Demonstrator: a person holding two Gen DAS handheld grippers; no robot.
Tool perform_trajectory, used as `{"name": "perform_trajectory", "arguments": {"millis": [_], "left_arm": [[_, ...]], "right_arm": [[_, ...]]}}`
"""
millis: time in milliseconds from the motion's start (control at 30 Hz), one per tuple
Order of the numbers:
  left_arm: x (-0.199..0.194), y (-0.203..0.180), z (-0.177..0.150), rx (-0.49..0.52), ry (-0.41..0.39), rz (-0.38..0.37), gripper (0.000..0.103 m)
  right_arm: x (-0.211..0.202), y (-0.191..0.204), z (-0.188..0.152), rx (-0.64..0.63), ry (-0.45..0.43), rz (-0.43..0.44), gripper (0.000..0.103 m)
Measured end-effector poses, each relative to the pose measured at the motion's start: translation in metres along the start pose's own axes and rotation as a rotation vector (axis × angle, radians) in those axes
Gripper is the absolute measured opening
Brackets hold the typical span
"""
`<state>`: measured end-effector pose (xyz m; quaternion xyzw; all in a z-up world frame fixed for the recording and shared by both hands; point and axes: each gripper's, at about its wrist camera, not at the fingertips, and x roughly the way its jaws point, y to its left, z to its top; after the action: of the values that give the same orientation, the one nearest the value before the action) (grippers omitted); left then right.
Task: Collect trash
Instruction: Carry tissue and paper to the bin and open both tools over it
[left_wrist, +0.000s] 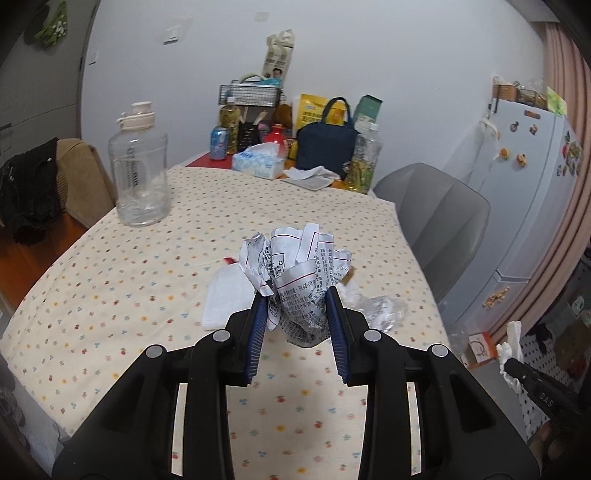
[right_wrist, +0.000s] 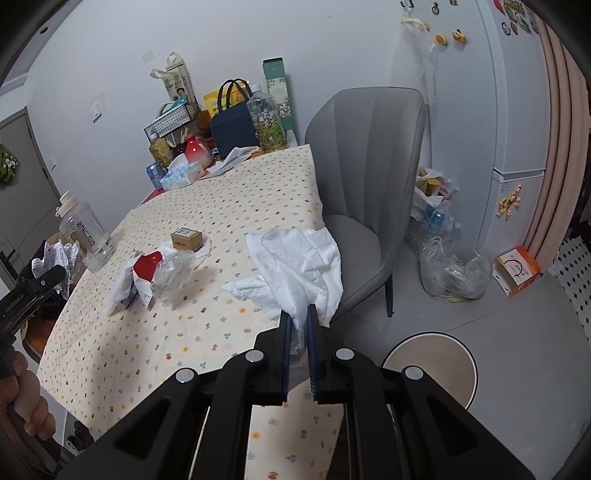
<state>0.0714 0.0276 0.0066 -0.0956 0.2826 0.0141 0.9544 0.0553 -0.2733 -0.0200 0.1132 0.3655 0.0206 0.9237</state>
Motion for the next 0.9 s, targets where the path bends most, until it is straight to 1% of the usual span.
{"name": "perform_trajectory", "arguments": {"millis": [167,333,467,667,900], "left_arm": [[0.008,-0.037,0.005,0.047,-0.001,-0.062,0.032],[0.021,-0.083,0.003,0.109,0.02,-0.134,0.032],[0.035,-0.116,-0.005,0.15,0.058,-0.178,0.032],[0.065,-0.166,-0.025,0.224,0.146,-0.255,0.032],[0.097,-0.22,-0.05,0.298,0.243,-0.311,0.032]], "right_arm": [[-0.006,-0.024,0.001,0.035,-0.011,-0.032,0.009],[-0.006,-0.057,0.0,0.088,-0.013,-0.069,0.009],[-0.003,-0.084,-0.002,0.131,-0.008,-0.094,0.009],[0.009,-0.118,-0.011,0.193,0.017,-0.126,0.009],[0.028,-0.159,-0.022,0.255,0.056,-0.156,0.01]]}}
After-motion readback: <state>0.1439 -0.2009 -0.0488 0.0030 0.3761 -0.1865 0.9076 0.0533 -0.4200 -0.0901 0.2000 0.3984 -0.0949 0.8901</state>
